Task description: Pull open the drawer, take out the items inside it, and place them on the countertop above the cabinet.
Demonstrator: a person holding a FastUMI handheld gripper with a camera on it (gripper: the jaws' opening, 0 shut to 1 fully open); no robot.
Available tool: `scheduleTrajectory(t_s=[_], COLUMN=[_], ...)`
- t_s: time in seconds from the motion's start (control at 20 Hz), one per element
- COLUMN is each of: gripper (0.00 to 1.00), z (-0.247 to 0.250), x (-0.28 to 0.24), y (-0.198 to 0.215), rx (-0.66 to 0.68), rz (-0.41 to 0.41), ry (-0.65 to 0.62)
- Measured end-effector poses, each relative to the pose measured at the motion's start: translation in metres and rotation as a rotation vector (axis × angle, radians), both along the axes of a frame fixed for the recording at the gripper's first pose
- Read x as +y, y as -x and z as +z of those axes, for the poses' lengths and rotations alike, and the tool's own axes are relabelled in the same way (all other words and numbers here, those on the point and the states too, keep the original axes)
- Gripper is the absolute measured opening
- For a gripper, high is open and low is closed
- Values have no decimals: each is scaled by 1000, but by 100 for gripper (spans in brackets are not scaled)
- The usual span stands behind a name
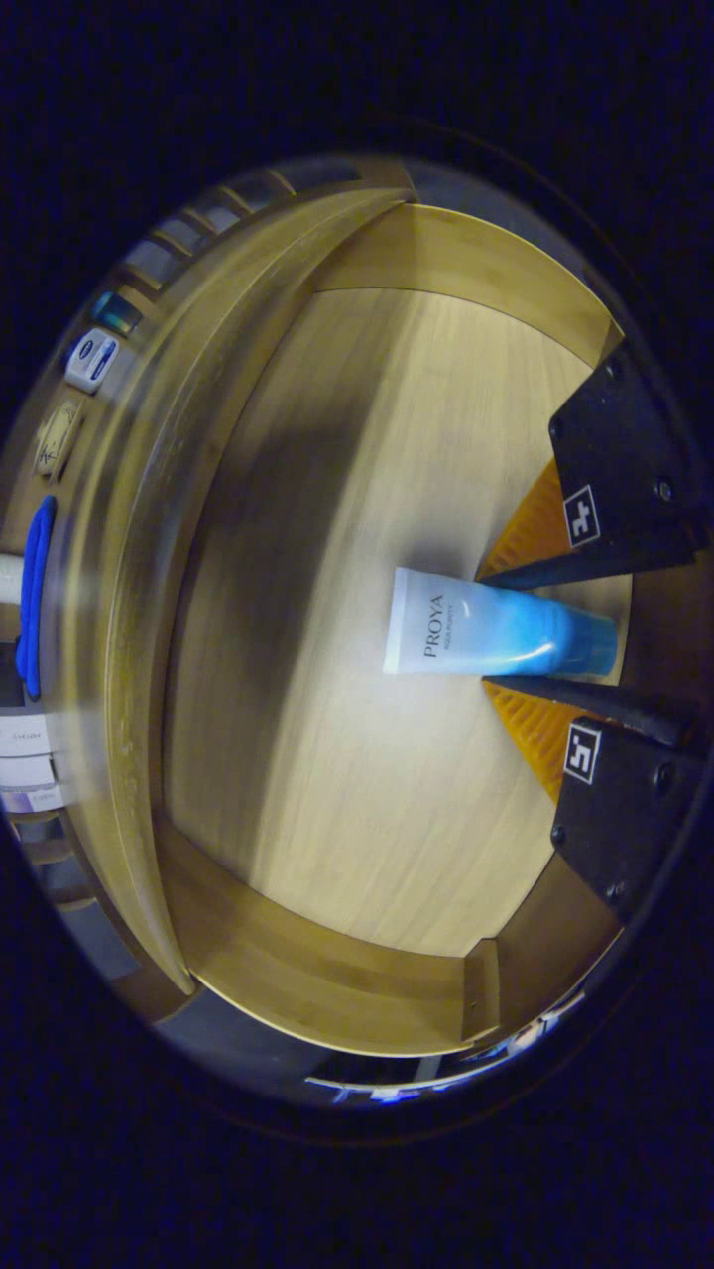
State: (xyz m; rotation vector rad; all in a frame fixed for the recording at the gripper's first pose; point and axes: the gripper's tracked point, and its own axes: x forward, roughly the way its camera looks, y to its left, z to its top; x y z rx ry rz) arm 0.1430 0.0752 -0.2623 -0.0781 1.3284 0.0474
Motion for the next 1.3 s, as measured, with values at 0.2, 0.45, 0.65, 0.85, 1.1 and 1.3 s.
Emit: scheduleTrajectory(t_s=[0.2, 0.45, 0.65, 0.85, 1.1, 1.3], gripper=[47, 46, 46, 46, 46, 46], z=[12, 47, 81, 115, 156, 180], x=[2, 2, -8, -21, -30, -33], y=[-1, 5, 9, 7, -3, -18], rx=[-39, -109, -169, -230, -295, -344], rz=[-5, -4, -27, -44, -54, -62], ry=[-19, -65, -83, -89, -87, -76])
